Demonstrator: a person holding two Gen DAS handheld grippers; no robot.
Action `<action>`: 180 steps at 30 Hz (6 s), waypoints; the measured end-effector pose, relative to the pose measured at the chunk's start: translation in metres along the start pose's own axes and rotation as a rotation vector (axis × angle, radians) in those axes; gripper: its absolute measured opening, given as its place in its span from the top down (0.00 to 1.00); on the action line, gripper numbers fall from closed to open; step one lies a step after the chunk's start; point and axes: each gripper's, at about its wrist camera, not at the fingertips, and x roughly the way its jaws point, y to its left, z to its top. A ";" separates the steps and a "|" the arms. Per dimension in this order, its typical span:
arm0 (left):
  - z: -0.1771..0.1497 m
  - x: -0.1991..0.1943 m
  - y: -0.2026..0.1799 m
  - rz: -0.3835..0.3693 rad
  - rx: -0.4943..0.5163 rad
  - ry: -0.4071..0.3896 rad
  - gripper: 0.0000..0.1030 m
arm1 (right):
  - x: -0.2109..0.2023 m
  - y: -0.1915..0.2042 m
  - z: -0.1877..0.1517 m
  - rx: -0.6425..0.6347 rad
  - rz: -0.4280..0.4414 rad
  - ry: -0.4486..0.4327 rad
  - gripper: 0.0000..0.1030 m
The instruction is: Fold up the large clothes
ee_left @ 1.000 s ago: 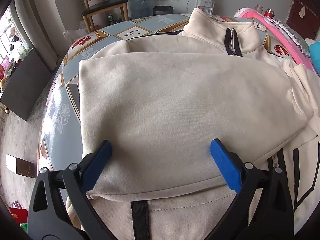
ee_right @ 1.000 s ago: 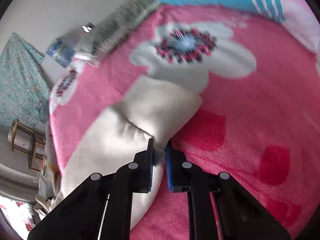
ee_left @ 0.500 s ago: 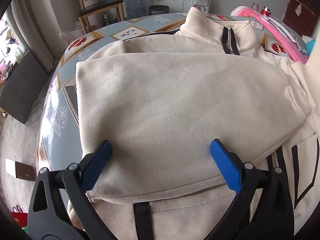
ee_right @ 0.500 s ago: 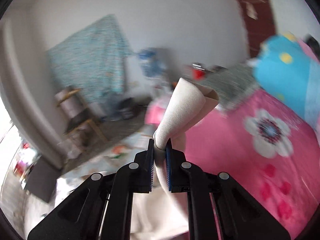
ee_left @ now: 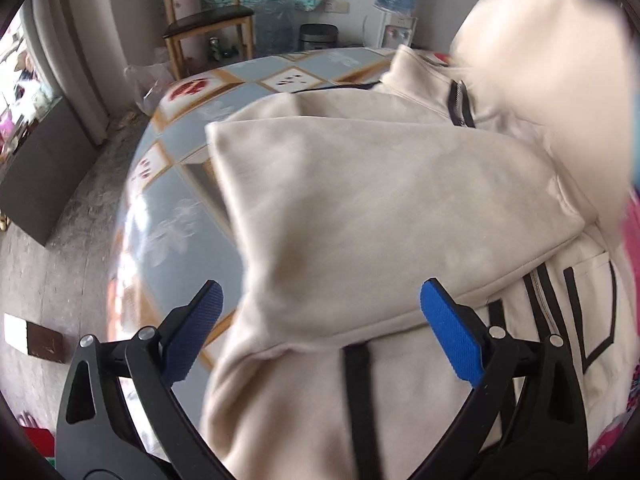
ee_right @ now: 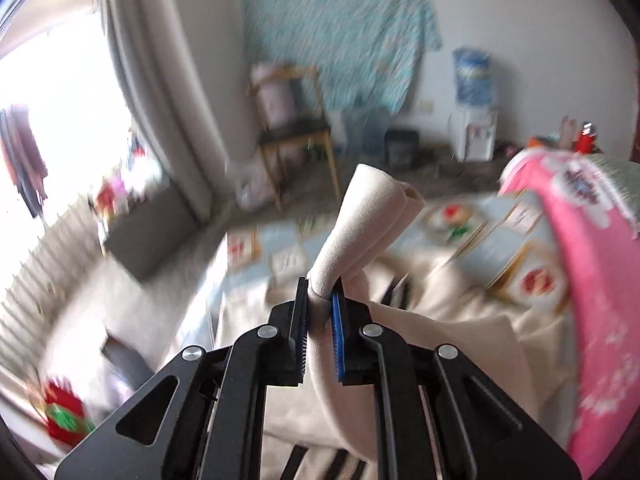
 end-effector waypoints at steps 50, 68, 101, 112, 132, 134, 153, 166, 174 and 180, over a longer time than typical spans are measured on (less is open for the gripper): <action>0.001 0.007 0.086 -0.431 -0.408 -0.021 0.52 | -0.040 -0.222 -0.119 0.387 0.036 0.092 0.46; 0.049 0.042 0.050 -0.240 -0.218 -0.005 0.85 | 0.018 -0.305 -0.062 0.469 -0.141 0.158 0.59; 0.066 0.030 0.064 -0.129 -0.196 -0.072 0.84 | -0.029 -0.309 -0.065 0.454 -0.254 -0.030 0.70; 0.041 0.039 0.003 -0.091 0.060 0.017 0.83 | 0.015 -0.185 -0.122 0.036 -0.177 0.209 0.68; 0.012 -0.034 -0.048 -0.034 0.191 -0.008 0.48 | -0.053 -0.070 -0.147 -0.040 -0.180 0.206 0.42; -0.016 -0.066 -0.039 -0.045 0.182 -0.029 0.44 | -0.076 -0.062 -0.166 -0.027 -0.167 0.195 0.35; -0.225 -0.135 0.006 -0.058 -0.020 -0.058 0.41 | -0.144 -0.083 -0.317 0.159 -0.296 0.264 0.27; -0.254 -0.128 0.034 -0.205 -0.199 -0.053 0.56 | -0.181 -0.098 -0.333 0.261 -0.328 0.162 0.26; -0.249 -0.121 0.035 -0.229 -0.236 -0.040 0.59 | -0.205 -0.131 -0.343 0.366 -0.348 0.090 0.26; -0.250 -0.122 0.033 -0.328 -0.269 -0.026 0.67 | -0.216 -0.148 -0.352 0.421 -0.339 0.077 0.26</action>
